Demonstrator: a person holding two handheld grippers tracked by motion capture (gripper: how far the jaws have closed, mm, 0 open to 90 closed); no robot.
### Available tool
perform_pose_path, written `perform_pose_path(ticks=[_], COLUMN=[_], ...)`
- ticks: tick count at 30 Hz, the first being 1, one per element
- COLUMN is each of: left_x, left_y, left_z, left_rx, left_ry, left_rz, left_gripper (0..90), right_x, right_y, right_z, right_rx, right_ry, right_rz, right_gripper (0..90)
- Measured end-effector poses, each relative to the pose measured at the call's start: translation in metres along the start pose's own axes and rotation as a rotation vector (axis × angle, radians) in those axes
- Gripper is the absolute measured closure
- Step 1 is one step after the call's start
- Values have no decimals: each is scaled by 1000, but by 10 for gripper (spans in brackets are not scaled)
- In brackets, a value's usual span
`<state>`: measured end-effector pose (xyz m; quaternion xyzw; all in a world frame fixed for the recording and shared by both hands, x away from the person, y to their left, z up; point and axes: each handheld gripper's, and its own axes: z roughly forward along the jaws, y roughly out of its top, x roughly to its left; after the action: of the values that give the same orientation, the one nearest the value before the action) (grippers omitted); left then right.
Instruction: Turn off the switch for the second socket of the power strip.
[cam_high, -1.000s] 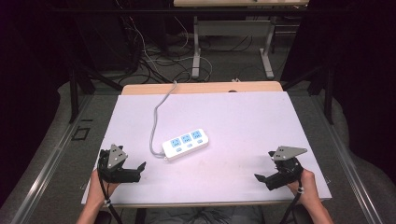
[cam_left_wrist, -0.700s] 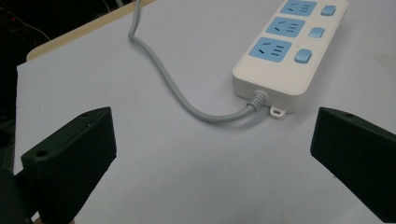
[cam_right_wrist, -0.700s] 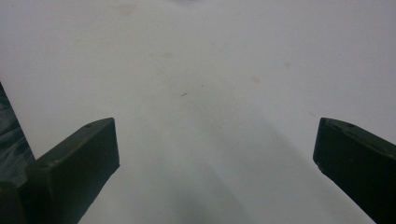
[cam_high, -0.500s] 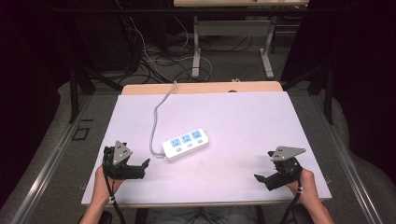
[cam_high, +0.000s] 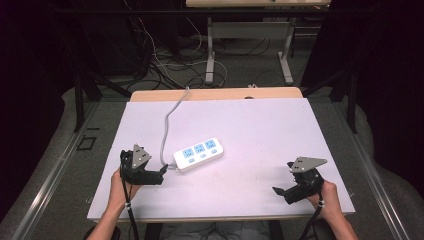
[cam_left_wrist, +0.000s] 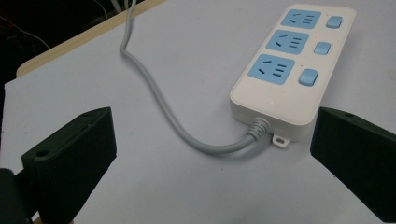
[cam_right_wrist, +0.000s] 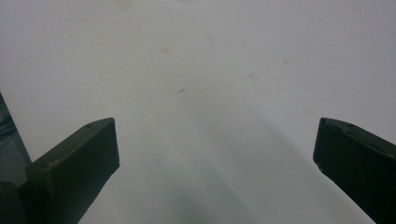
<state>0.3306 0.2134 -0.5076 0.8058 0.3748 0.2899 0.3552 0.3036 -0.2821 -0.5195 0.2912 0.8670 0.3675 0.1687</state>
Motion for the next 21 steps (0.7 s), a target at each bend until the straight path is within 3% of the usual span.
perform_pose_path(ticks=[21], left_x=[1], left_y=[18], left_z=[24], left_rx=[-17], left_ry=[-19], left_rz=[-14], left_gripper=[0], right_x=[-2], right_y=[-1], right_z=[1], right_rx=[-2], right_ry=[1], right_rz=[0], right_gripper=[0])
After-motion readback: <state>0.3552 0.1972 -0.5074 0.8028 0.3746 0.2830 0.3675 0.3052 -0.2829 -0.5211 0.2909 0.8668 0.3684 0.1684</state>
